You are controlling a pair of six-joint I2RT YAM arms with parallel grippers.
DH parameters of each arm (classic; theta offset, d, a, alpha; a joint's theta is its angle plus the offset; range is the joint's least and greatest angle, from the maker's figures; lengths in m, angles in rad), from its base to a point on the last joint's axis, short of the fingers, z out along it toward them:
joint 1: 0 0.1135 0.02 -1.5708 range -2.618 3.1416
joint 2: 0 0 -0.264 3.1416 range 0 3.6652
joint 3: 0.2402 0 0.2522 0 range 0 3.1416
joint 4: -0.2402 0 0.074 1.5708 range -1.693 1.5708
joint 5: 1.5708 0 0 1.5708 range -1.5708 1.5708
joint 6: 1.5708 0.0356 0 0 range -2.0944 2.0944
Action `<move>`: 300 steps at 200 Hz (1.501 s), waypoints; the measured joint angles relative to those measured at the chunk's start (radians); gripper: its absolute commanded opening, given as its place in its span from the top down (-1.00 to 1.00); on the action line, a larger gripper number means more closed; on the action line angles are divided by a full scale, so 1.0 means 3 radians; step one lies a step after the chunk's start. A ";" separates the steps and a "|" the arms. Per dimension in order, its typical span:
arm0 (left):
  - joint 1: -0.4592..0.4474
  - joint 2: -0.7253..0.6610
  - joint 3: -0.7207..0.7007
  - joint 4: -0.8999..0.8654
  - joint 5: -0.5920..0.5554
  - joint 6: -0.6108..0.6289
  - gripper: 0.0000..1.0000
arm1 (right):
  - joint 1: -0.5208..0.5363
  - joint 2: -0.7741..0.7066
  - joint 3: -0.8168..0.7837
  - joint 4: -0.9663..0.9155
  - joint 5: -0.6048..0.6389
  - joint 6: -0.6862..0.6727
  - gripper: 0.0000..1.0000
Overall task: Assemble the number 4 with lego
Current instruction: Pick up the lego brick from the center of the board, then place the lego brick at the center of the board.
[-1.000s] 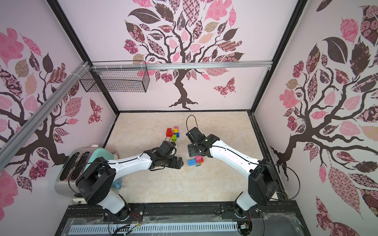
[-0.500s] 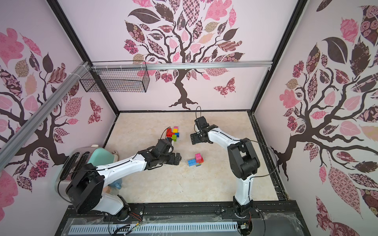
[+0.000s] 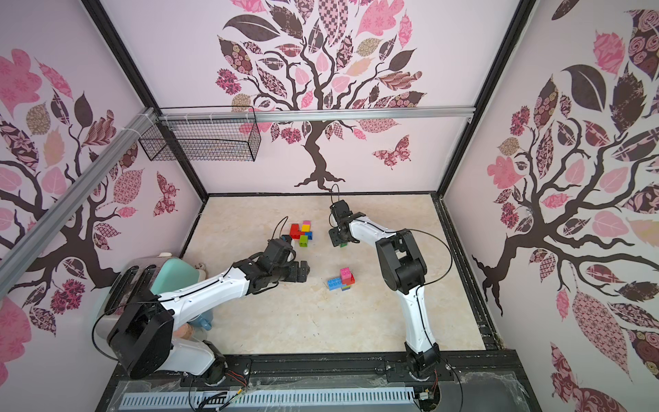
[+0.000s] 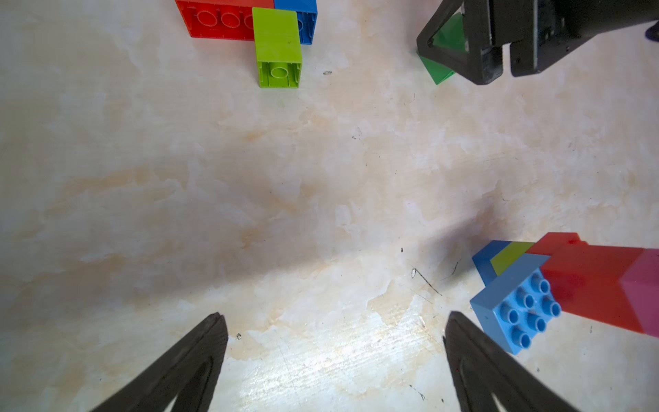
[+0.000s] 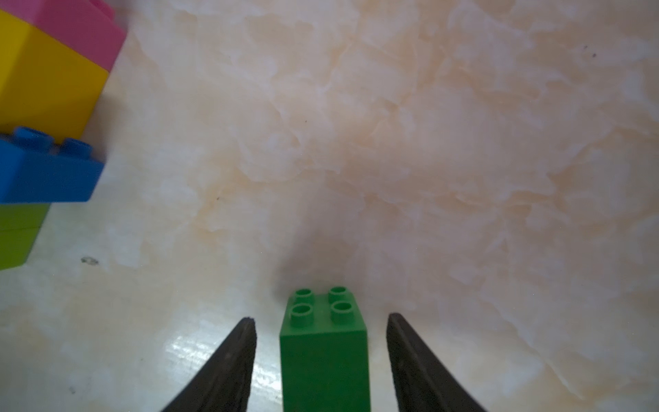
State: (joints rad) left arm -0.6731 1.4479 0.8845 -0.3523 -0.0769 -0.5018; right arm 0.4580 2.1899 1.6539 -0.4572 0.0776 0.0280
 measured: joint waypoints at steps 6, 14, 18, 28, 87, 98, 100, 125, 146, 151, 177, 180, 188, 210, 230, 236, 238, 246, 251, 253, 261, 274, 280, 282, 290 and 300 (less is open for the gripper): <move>0.0005 0.0000 0.0000 -0.0004 0.0001 0.0001 -0.96 | 0.0000 0.0001 0.0000 -0.0014 0.0003 -0.0003 -0.17; 0.0015 0.0000 0.0000 -0.0005 0.0009 0.0001 -0.96 | 0.0000 0.0001 0.0000 -0.0022 0.0003 -0.0008 -0.12; 0.0020 0.0000 0.0000 -0.0005 0.0011 0.0001 -0.96 | 0.0000 0.0001 0.0000 -0.0020 0.0003 -0.0010 -0.09; 0.0036 0.0000 0.0000 -0.0004 0.0029 0.0001 -0.96 | 0.0000 0.0000 -0.0018 -0.0009 0.0004 -0.0031 0.05; 0.0319 -0.0024 0.0001 0.0023 0.0532 -0.0062 -0.95 | 0.0003 -0.0084 -0.0272 0.0122 -0.0092 -0.0195 0.52; 0.0395 -0.0043 0.0022 0.0001 0.0655 -0.0074 -0.94 | 0.0009 -0.0195 -0.0421 0.0211 -0.0132 -0.0235 0.60; 0.0406 -0.0045 0.0032 -0.0008 0.0678 -0.0072 -0.94 | 0.0010 -0.0226 -0.0454 0.0225 -0.0150 -0.0242 0.61; 0.0448 -0.0086 0.0243 -0.0118 0.0970 -0.0061 -0.94 | 0.0088 -0.0790 -0.0964 0.0552 -0.0252 -0.0453 0.73; 0.0446 -0.0144 0.0526 -0.0182 0.1189 -0.0056 -0.92 | 0.0252 -0.1436 -0.1386 0.0955 -0.0406 -0.0781 0.78; 0.0446 -0.0154 0.0598 -0.0195 0.1237 -0.0058 -0.92 | 0.0300 -0.1586 -0.1488 0.1064 -0.0449 -0.0870 0.79; 0.0446 -0.0200 0.0909 -0.0205 0.1455 -0.0064 -0.87 | 0.0552 -0.2318 -0.2010 0.1647 -0.0847 -0.1233 0.78; 0.0446 -0.0201 0.0928 -0.0202 0.1475 -0.0062 -0.87 | 0.0570 -0.2369 -0.2049 0.1698 -0.0899 -0.1250 0.78; 0.0446 -0.0210 0.0974 -0.0202 0.1532 -0.0071 -0.85 | 0.0589 -0.2464 -0.2121 0.1815 -0.1029 -0.1307 0.79; 0.0446 -0.0207 0.0997 -0.0209 0.1676 -0.0098 -0.75 | 0.0582 -0.2614 -0.2356 0.2159 -0.1364 -0.1396 0.78; 0.0446 -0.0191 0.0997 -0.0228 0.1797 -0.0154 -0.56 | 0.0584 -0.2684 -0.2602 0.2422 -0.1587 -0.1417 0.78; 0.0448 -0.0186 0.0997 -0.0234 0.1831 -0.0170 -0.47 | 0.0590 -0.2688 -0.2650 0.2467 -0.1637 -0.1419 0.78; 0.0448 -0.0186 0.0997 -0.0235 0.1839 -0.0164 -0.43 | 0.0593 -0.2688 -0.2665 0.2481 -0.1653 -0.1419 0.78; 0.0446 -0.0177 0.0998 -0.0238 0.1886 -0.0156 -0.28 | 0.0609 -0.2688 -0.2700 0.2519 -0.1701 -0.1420 0.78; 0.0448 -0.0170 0.0998 -0.0237 0.1921 -0.0178 -0.20 | 0.0615 -0.2688 -0.2708 0.2536 -0.1720 -0.1418 0.77; 0.0446 -0.0168 0.0998 -0.0234 0.1932 -0.0164 -0.17 | 0.0621 -0.2688 -0.2711 0.2546 -0.1729 -0.1415 0.77; 0.0446 -0.0153 0.0998 -0.0231 0.1990 -0.0173 -0.08 | 0.0631 -0.2688 -0.2711 0.2597 -0.1748 -0.1403 0.77; 0.0446 -0.0126 0.0998 -0.0230 0.2104 -0.0174 -0.04 | 0.0632 -0.2688 -0.2711 0.2689 -0.1755 -0.1357 0.76; 0.0446 -0.0117 0.0998 -0.0231 0.2152 -0.0179 -0.05 | 0.0637 -0.2688 -0.2711 0.2721 -0.1755 -0.1336 0.76; 0.0446 -0.0116 0.0998 -0.0230 0.2167 -0.0175 -0.05 | 0.0638 -0.2688 -0.2711 0.2734 -0.1755 -0.1322 0.76; 0.0446 -0.0108 0.0998 -0.0230 0.2221 -0.0175 -0.05 | 0.0643 -0.2688 -0.2711 0.2775 -0.1754 -0.1289 0.76; 0.0448 -0.0107 0.0998 -0.0215 0.2266 -0.0175 0.15 | 0.0646 -0.2688 -0.2712 0.2810 -0.1759 -0.1258 0.76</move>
State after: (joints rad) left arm -0.5388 1.4158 1.1839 -0.4168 0.6029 -0.5545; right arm 0.6518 1.3834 0.8402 0.3859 -0.4500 -0.3492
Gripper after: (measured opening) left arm 0.520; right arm 0.343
